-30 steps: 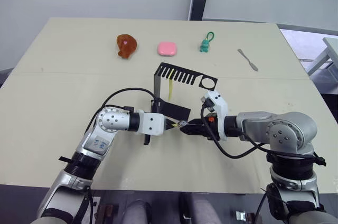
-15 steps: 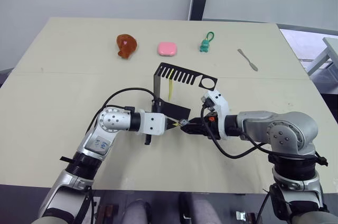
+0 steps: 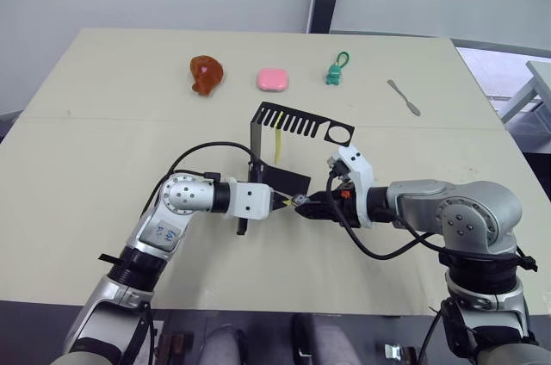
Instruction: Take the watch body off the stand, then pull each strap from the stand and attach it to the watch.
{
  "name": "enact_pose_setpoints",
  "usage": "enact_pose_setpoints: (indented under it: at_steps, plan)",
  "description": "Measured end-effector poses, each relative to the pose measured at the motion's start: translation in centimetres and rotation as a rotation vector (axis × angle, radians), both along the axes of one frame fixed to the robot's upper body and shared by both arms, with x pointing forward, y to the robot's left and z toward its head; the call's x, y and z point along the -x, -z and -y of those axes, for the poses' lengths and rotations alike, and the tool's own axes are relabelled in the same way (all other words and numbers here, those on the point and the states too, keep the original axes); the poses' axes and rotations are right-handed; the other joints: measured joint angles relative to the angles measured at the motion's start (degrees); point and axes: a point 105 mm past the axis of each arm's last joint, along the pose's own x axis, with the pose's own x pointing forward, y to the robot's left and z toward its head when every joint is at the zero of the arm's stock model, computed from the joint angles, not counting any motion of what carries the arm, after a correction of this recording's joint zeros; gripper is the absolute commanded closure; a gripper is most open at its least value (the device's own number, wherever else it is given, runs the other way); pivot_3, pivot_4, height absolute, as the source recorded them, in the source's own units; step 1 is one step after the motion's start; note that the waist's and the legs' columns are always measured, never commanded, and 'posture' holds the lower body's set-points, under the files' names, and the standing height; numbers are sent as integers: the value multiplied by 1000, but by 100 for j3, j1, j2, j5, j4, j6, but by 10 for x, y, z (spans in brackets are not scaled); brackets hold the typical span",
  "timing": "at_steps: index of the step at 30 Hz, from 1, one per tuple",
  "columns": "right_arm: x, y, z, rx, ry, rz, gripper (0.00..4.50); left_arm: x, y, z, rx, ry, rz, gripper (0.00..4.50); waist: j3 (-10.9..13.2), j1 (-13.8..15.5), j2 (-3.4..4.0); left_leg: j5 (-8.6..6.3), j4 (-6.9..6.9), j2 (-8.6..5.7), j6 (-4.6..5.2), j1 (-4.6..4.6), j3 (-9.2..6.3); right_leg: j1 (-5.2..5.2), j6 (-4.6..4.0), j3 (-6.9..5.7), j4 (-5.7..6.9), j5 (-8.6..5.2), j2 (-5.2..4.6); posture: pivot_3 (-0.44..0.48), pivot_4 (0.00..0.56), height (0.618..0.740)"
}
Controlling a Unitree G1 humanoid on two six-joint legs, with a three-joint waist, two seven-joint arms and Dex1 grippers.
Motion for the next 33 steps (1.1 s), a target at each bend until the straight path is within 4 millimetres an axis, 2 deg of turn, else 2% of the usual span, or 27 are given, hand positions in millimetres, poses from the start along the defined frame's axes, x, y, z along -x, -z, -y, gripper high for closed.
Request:
enact_pose_setpoints:
  at_steps: [17, 33]
  plan:
    - [13, 2, -3, 7, -26, 6, 2987, 7, 4, 1, 4, -2, -25, 4500, 0, 3, 0, 0, 0, 0, 0, -1, -1, 0, 0, 0, 0, 0, 0, 0, 150, 740]
    - [11, 2, -1, 9, -25, 37, 2987, 7, 3, 1, 5, -7, -33, 4500, 0, 0, 0, 0, 0, -1, 0, -1, -1, 0, 0, 0, 0, 0, 0, 0, 150, 740]
